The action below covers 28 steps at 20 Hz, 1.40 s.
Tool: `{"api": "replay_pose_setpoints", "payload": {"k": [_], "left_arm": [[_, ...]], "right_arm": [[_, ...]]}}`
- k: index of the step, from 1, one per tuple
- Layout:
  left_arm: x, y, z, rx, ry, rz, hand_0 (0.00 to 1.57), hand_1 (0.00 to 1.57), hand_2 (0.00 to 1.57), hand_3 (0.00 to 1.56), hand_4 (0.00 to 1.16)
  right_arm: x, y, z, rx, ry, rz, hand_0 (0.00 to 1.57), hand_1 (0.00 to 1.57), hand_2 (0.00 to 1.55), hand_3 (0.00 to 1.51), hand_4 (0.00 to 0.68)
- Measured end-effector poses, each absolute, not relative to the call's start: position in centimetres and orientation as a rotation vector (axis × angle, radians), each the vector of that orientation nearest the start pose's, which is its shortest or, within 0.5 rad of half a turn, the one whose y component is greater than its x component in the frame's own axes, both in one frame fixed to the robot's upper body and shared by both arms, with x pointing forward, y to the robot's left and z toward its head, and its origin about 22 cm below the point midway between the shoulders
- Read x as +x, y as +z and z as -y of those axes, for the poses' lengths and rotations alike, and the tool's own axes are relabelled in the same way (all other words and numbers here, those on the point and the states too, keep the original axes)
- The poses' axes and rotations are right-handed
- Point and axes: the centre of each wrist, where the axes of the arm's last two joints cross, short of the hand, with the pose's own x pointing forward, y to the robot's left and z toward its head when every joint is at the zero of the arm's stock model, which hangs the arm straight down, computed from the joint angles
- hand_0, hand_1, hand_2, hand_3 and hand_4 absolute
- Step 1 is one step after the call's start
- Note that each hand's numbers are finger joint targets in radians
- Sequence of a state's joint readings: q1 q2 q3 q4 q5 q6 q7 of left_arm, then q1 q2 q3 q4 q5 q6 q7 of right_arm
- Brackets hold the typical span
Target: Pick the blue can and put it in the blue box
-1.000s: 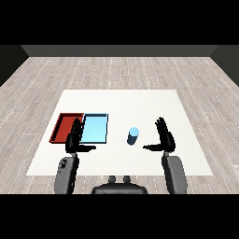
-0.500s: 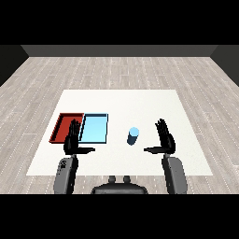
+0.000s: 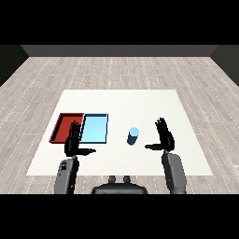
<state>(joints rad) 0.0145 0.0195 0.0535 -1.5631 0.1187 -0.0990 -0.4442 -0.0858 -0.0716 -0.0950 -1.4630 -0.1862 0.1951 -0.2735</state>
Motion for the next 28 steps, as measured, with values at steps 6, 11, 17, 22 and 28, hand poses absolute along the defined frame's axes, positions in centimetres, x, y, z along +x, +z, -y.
{"api": "replay_pose_setpoints", "payload": {"k": [6,11,17,22,28], "left_arm": [[24.1,-0.4,-25.0,-0.107,0.087,2.006,0.00,0.00,0.00,0.00,0.00],[24.6,0.2,-25.1,-0.099,0.091,2.011,0.00,0.00,0.00,0.00,0.00],[23.9,0.6,-25.5,-0.112,0.107,2.016,0.00,0.00,0.00,0.00,0.00],[23.9,0.2,-25.4,-0.109,0.112,2.025,0.00,0.00,0.00,0.00,0.00],[24.3,0.8,-25.7,-0.101,0.114,2.024,0.00,0.00,0.00,0.00,0.00]], "right_arm": [[27.7,-0.8,24.8,0.225,-0.050,1.776,0.00,0.00,0.00,0.00,0.000],[27.4,-1.7,23.8,0.234,-0.075,1.739,0.00,0.00,0.00,0.00,0.000],[28.2,-3.7,22.1,0.241,-0.098,1.693,0.00,0.00,0.00,0.00,0.000],[27.7,-4.6,22.0,0.250,-0.098,1.675,0.00,0.00,0.00,0.00,0.000],[27.4,-5.5,21.2,0.256,-0.104,1.651,0.00,0.00,0.00,0.00,0.000]]}}
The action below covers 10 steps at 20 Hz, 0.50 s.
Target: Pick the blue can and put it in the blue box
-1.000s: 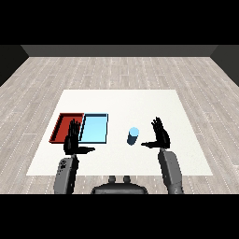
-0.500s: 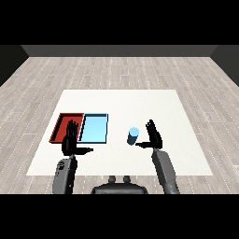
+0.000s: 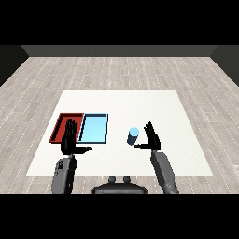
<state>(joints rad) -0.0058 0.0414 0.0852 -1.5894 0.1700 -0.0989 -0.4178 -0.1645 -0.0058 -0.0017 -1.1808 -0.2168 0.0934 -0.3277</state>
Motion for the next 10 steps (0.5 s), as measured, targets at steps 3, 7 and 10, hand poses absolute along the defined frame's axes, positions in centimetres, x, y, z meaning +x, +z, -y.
{"api": "replay_pose_setpoints", "payload": {"k": [3,7,10], "left_arm": [[24.6,0.7,-24.8,-0.091,0.112,2.027,0.00,0.00,0.00,0.00,0.00],[24.7,0.2,-25.4,-0.094,0.113,2.027,0.00,0.00,0.00,0.00,0.00],[24.9,0.5,-25.5,-0.090,0.113,2.027,0.00,0.00,0.00,0.00,0.00]], "right_arm": [[28.2,-5.3,20.2,0.269,-0.102,1.642,0.00,0.00,0.00,0.00,0.000],[28.4,-6.1,19.8,0.284,-0.097,1.633,0.00,0.00,0.00,0.00,0.000],[29.2,-6.2,19.4,0.295,-0.093,1.622,0.00,0.00,0.00,0.00,0.000]]}}
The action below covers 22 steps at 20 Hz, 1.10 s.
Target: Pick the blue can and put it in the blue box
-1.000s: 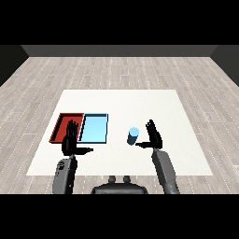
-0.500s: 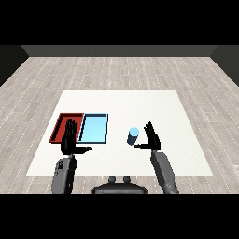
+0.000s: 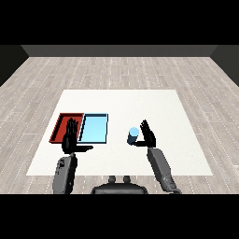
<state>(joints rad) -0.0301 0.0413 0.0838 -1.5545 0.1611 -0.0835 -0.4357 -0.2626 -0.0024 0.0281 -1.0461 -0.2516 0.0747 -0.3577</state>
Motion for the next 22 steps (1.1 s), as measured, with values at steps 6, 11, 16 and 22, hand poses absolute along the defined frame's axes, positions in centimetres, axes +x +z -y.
{"api": "replay_pose_setpoints", "payload": {"k": [6,11,16,22], "left_arm": [[24.6,0.7,-25.4,-0.096,0.115,2.034,0.00,0.00,0.00,0.00,0.00],[24.4,0.1,-25.6,-0.080,0.108,2.036,0.00,0.00,0.00,0.00,0.00],[24.1,1.0,-25.2,-0.072,0.111,2.037,0.00,0.00,0.00,0.00,0.00],[23.8,0.9,-25.3,-0.079,0.116,2.037,0.00,0.00,0.00,0.00,0.00]], "right_arm": [[29.4,-6.8,18.7,0.297,-0.089,1.622,0.00,0.00,0.00,0.00,0.000],[30.4,-6.9,18.0,0.316,-0.081,1.617,0.00,0.00,0.00,0.00,0.000],[30.6,-7.1,16.5,0.329,-0.078,1.607,0.00,0.00,0.00,0.00,0.000],[31.4,-7.1,16.3,0.325,-0.059,1.609,0.00,0.00,0.00,0.00,0.000]]}}
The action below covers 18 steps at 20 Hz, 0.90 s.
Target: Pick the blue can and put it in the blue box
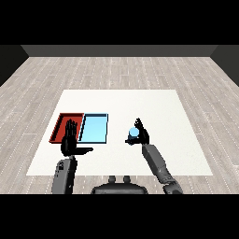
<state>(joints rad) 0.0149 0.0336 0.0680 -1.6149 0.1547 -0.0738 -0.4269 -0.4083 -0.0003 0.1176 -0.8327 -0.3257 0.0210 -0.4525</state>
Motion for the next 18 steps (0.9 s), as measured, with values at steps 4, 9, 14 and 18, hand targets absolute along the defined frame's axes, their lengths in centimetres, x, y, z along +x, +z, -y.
{"api": "replay_pose_setpoints", "payload": {"k": [4,9,14,18], "left_arm": [[23.8,0.8,-25.9,-0.079,0.116,2.040,0.00,0.00,0.00,0.00,0.00],[24.2,0.9,-25.3,-0.089,0.121,2.043,0.00,0.00,0.00,0.00,0.00],[24.3,1.1,-25.4,-0.083,0.115,2.044,0.00,0.00,0.00,0.00,0.00],[24.1,0.7,-25.6,-0.083,0.119,2.045,0.00,0.00,0.00,0.00,0.00]], "right_arm": [[31.4,-6.8,15.2,0.338,-0.056,1.594,0.00,0.00,0.00,0.00,0.000],[31.5,-6.9,15.3,0.337,-0.062,1.591,0.00,0.00,0.00,0.00,0.000],[32.3,-6.8,15.0,0.255,-0.048,1.585,1.55,1.55,1.48,1.45,0.647],[32.8,-6.9,14.7,0.182,-0.006,1.555,1.57,1.57,1.50,1.46,0.677]]}}
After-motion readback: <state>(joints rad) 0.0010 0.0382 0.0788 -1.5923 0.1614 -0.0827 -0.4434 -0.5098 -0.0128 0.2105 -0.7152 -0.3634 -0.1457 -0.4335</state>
